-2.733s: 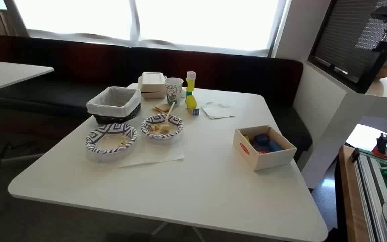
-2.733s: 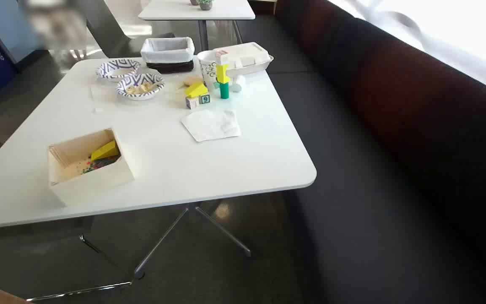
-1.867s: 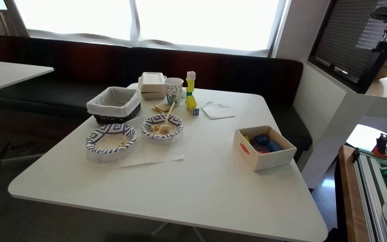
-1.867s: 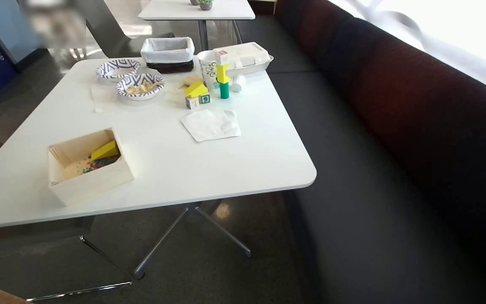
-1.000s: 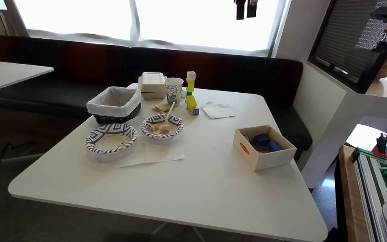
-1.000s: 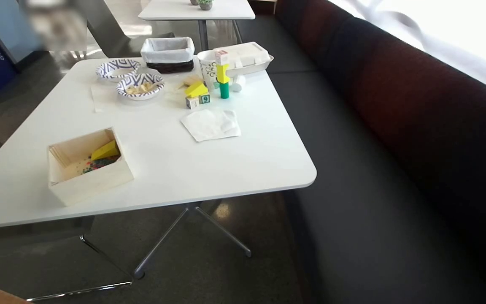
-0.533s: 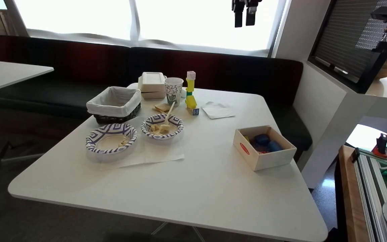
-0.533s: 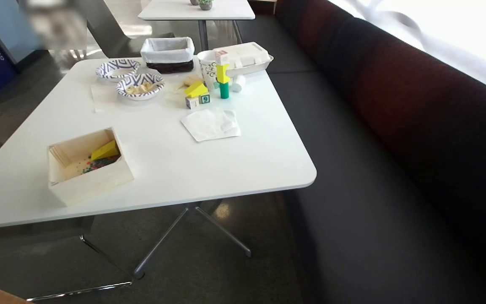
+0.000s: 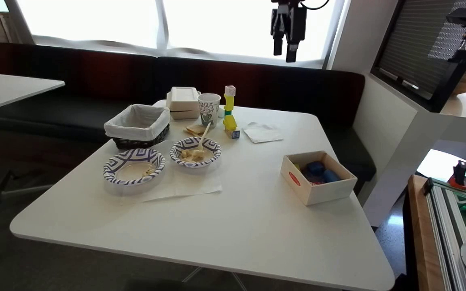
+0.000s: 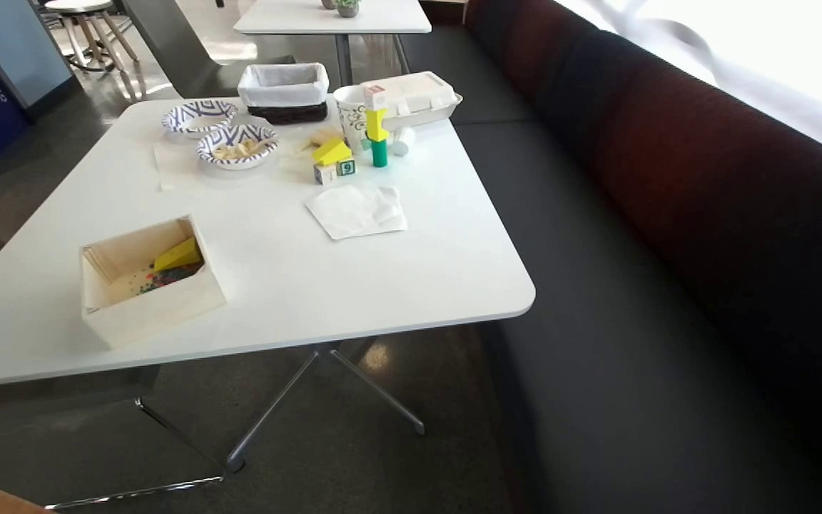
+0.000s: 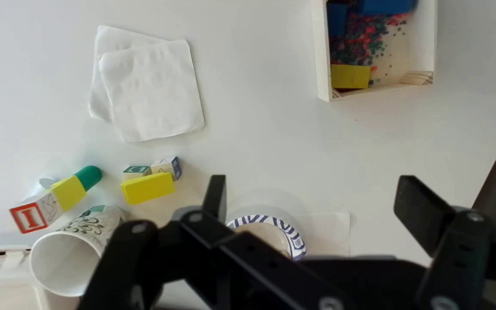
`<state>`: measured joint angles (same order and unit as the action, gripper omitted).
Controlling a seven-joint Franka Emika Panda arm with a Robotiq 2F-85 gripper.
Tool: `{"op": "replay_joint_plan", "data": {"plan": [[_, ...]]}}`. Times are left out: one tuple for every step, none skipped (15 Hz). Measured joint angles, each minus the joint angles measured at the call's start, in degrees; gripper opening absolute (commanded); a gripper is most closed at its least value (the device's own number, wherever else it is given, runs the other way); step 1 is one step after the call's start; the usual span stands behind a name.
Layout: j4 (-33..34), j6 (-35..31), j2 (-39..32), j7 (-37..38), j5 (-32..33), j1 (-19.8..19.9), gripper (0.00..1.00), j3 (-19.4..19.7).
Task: Move the wooden box to the right
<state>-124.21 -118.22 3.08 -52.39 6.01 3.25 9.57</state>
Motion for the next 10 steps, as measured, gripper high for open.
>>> {"op": "replay_joint_plan", "data": {"plan": [[-2.1,-2.4,-0.5,-0.1,0.0,0.0,1.0,-0.2],[-4.2,-4.8,-1.1,-0.2,0.1,0.0,1.0,-0.3],[-6.1,-6.8,-1.7,-0.3,0.1,0.0,1.0,-0.4],[-7.7,-8.8,-2.4,-0.7,0.1,0.0,1.0,-0.5],[-9.3,-10.6,-3.1,-1.1,0.1,0.1,1.0,-0.5],[-10.8,-12.2,-4.0,-2.1,0.0,0.2,1.0,-0.6],[-12.2,-13.8,-4.9,-3.1,0.0,0.4,1.0,-0.6],[-13.3,-15.3,-5.9,-4.2,0.0,0.7,1.0,-0.6],[-14.2,-16.6,-6.8,-5.2,0.0,1.0,1.0,-0.7],[-15.1,-18.2,-8.0,-6.3,0.0,1.4,1.0,-0.7]]}}
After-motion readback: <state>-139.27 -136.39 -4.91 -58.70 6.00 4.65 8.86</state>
